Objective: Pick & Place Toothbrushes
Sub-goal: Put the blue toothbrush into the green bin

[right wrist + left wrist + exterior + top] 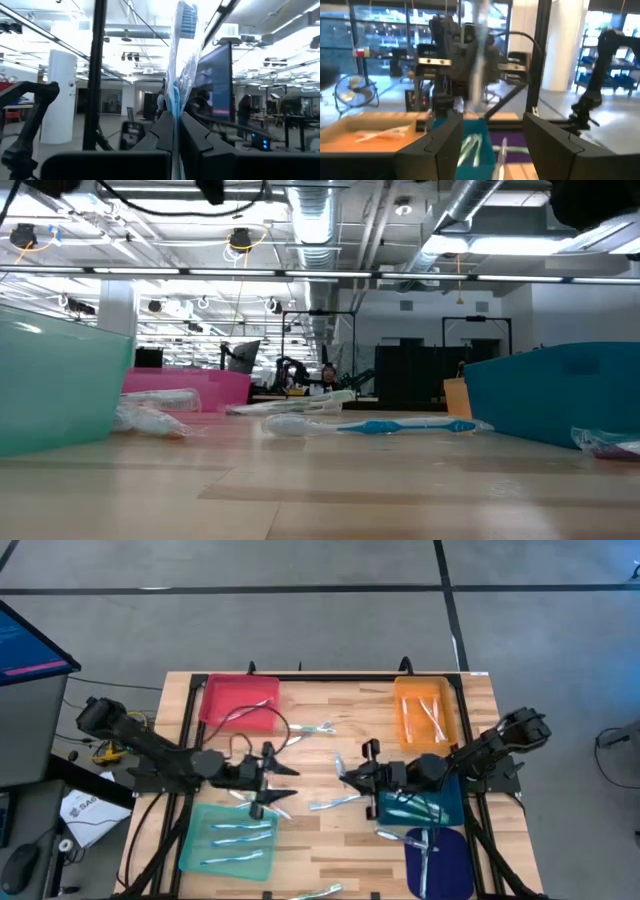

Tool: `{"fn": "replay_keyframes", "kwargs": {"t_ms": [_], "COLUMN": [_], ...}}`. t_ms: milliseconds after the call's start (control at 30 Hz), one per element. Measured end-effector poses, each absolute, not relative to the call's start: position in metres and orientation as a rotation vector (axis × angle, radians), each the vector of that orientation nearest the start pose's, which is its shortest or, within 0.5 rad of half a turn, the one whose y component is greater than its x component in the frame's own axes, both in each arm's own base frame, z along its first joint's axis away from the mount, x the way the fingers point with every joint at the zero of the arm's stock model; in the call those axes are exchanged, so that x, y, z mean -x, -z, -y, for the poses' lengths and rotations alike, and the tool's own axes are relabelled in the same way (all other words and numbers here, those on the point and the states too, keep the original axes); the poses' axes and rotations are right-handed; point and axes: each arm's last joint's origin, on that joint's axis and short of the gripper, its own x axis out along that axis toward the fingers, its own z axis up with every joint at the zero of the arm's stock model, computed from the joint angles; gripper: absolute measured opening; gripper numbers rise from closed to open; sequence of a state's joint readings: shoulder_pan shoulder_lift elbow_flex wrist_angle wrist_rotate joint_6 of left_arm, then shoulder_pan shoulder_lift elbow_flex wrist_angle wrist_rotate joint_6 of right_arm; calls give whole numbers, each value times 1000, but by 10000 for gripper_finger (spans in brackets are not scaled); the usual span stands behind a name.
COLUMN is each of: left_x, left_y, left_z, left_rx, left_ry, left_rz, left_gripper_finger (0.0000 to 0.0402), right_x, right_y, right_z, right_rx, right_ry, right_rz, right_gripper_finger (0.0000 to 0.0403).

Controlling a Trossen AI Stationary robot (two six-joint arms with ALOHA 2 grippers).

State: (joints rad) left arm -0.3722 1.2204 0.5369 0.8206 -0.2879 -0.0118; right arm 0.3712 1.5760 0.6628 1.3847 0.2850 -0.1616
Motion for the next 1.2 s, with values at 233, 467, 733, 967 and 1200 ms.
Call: {"fn": "replay_keyframes", "kwargs": {"t_ms": [233,467,733,967,1200], "left_x": [-249,-254,-257,-262,-273], "left_y": [-253,-245,-242,-242,-241], "left_z": [74,73,73,72,71], "left_rx": [71,71,72,83,98], "left_ry": [81,120,124,121,127], "left_rz": [194,147,148,171,160], "left_gripper_finger": [200,200,200,200,200], "right_x": [-316,-337,-347,-348,-350], "right_y": [-251,-247,-245,-245,-245], "right_z": [-118,-115,-107,-104,-95], "right_rx": [46,35,45,43,49], "right_ry": [-58,-36,-37,-28,-11], "right_rz": [397,375,317,324,322], "right_gripper_finger": [4,4,4,4,4]}}
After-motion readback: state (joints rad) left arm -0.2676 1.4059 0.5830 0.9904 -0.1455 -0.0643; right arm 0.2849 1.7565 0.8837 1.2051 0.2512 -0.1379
